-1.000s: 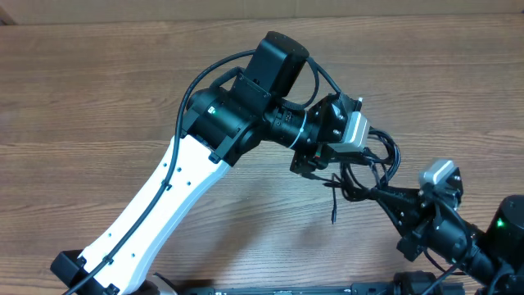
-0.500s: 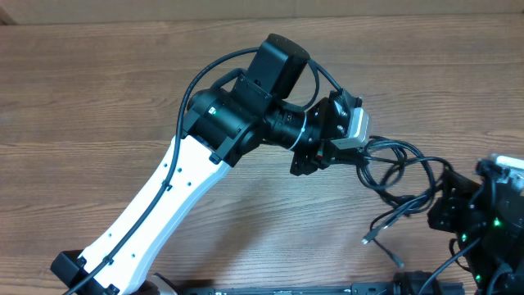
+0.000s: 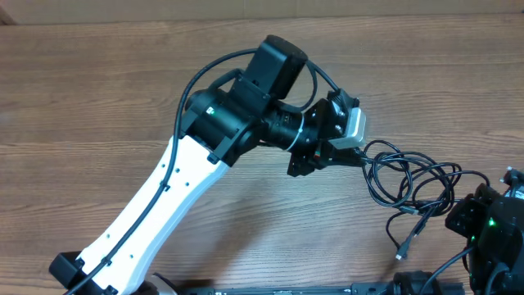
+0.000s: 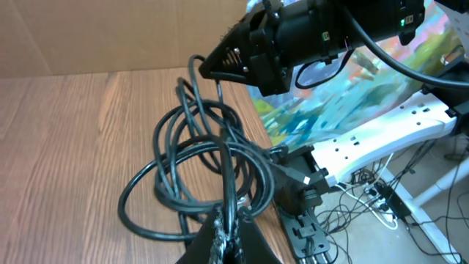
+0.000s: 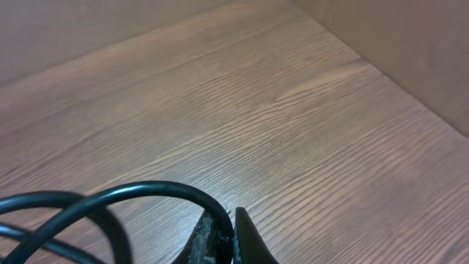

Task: Untangle cables

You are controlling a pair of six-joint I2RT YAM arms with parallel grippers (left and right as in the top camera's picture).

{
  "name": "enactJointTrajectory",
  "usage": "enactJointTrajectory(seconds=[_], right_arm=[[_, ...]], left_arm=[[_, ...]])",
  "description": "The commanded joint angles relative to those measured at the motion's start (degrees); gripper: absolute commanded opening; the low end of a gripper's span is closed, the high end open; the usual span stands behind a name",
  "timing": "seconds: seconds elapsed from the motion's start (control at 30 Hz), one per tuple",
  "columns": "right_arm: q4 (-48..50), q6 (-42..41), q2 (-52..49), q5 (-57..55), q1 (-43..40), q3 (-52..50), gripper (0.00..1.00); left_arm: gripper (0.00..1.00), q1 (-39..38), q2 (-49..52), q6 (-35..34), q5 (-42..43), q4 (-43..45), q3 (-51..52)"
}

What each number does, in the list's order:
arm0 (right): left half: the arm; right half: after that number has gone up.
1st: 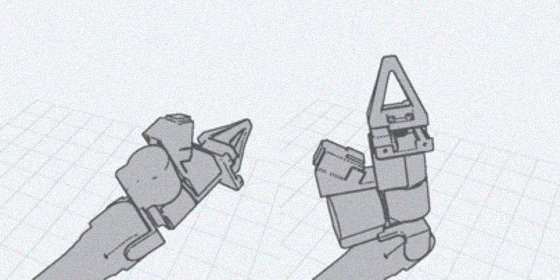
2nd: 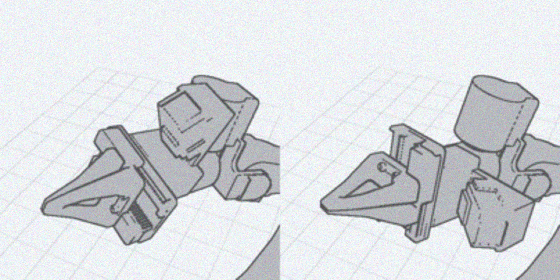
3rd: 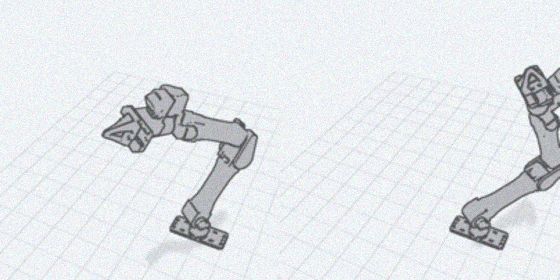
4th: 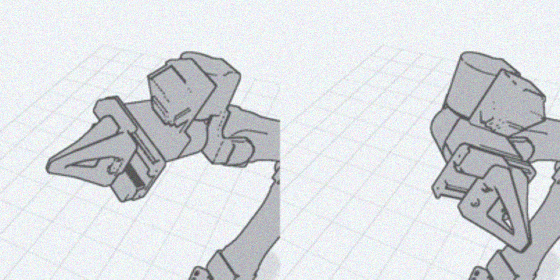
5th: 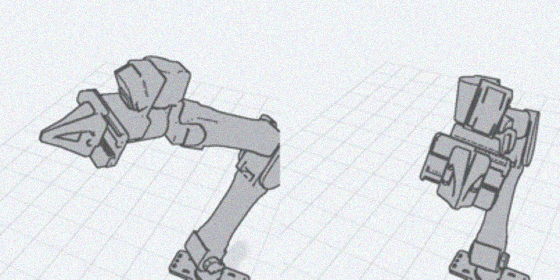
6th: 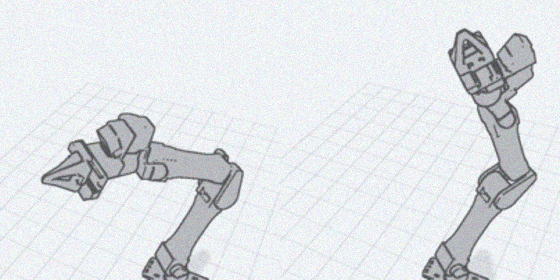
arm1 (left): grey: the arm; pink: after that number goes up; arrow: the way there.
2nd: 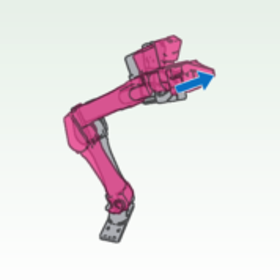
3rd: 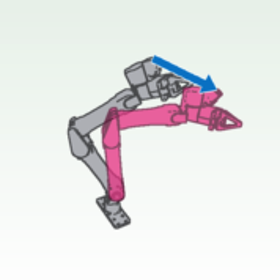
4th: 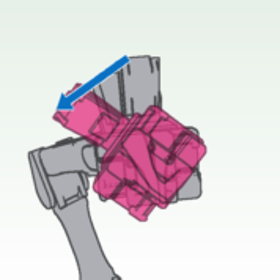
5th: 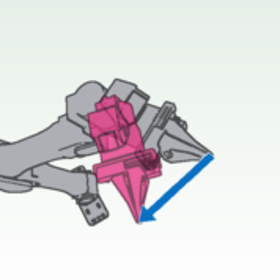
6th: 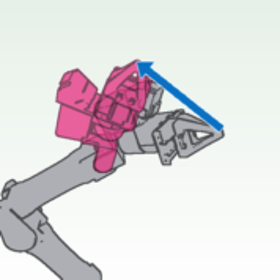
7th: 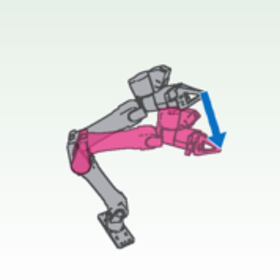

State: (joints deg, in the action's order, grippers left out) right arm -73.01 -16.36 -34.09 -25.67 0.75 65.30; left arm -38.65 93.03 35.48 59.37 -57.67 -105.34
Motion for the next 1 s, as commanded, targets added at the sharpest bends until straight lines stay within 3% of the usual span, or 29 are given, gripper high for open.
enactJointTrajectory(seconds=[0.0,0.17,0.5,0.7,0.87,0.97], right_arm=[[-0.22,-1.68,0.15,-4.96,-0.13,1.53,0.04],[-0.39,-3.41,0.15,-6.64,-0.13,1.53,0.04],[0.39,-3.39,0.15,-4.83,-0.13,1.53,0.04],[8.04,-3.06,0.15,5.92,-0.11,1.53,0.04],[12.87,4.87,0.15,19.04,-0.11,1.53,0.04],[12.83,8.92,0.15,23.71,-0.11,1.53,0.10]], left_arm=[[0.04,3.98,-4.24,-0.79,3.30,-0.48,-1.07],[0.04,8.92,-7.10,-0.76,6.51,-1.62,-1.05],[0.04,9.31,-7.54,-0.09,6.10,-3.41,-1.05],[0.04,5.53,-6.51,0.57,6.05,-3.43,-0.90],[0.04,2.01,-6.14,2.27,4.11,-3.19,-0.90],[0.04,1.38,-6.14,2.25,4.15,-2.40,-0.90]])
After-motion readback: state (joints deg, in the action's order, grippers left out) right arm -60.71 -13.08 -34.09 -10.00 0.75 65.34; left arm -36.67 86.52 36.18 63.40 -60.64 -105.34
